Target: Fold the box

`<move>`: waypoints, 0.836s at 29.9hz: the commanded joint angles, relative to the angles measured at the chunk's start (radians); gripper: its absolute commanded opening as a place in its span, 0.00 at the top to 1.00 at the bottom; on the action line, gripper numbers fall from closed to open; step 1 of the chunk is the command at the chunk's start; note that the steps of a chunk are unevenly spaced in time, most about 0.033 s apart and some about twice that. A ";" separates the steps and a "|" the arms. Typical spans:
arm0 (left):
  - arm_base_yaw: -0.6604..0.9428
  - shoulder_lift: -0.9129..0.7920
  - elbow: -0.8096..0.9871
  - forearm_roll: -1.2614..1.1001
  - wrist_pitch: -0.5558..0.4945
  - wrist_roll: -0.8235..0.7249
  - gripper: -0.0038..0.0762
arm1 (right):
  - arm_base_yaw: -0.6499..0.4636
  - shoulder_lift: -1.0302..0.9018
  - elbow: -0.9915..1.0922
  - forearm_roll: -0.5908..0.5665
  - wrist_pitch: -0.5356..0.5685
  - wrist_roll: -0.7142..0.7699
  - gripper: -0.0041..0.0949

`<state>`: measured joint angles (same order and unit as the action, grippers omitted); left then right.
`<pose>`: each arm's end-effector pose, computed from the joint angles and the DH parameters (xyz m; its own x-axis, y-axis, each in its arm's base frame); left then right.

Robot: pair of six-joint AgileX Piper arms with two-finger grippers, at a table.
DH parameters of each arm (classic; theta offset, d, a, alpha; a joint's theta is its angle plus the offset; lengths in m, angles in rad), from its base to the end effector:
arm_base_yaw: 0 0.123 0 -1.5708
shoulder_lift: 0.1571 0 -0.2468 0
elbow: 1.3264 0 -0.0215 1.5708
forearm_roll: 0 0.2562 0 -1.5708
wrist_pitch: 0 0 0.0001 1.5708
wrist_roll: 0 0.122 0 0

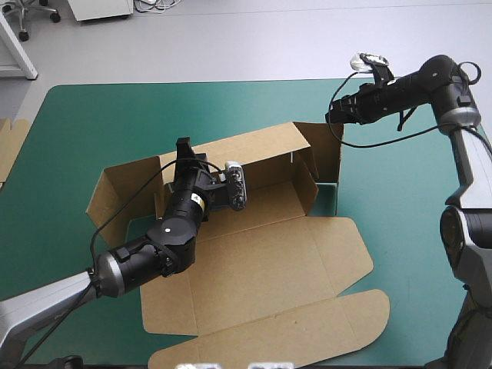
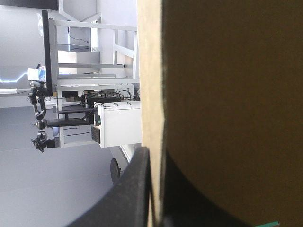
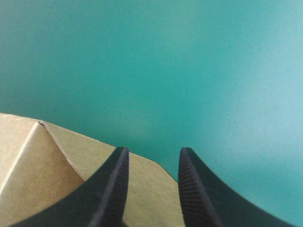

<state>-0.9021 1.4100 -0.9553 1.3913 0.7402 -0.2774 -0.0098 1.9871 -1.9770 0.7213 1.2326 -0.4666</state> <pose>0.2648 -0.2045 0.2518 0.0463 0.9895 -0.1368 0.3867 0.1085 0.9158 0.4353 0.0718 0.2884 -0.8013 -0.1343 -0.5830 -0.4524 0.7737 0.4435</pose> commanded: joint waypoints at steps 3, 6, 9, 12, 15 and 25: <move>-0.005 -0.018 -0.019 0.025 -0.019 -0.030 0.97 | 0.002 -0.095 -0.021 0.044 0.012 -0.011 0.63; -0.005 -0.018 -0.019 0.037 -0.019 -0.051 0.97 | 0.002 -0.117 0.026 0.044 0.012 -0.025 0.63; -0.005 -0.018 -0.019 0.041 -0.019 -0.061 0.97 | 0.002 -0.133 0.100 0.044 0.012 -0.073 0.63; -0.005 -0.018 -0.019 0.041 -0.019 -0.061 0.97 | 0.002 -0.135 0.152 0.093 0.012 -0.111 0.63; -0.005 -0.018 -0.019 0.041 -0.019 -0.065 0.97 | 0.002 -0.137 0.172 0.121 0.012 -0.118 0.63; -0.005 -0.018 -0.019 0.041 -0.012 -0.067 0.97 | 0.002 -0.236 0.181 0.195 0.012 -0.155 0.63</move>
<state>-0.9021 1.4173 -0.9535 1.4165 0.7431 -0.3259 -0.0105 1.8445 -1.7748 0.8420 1.2239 -0.6033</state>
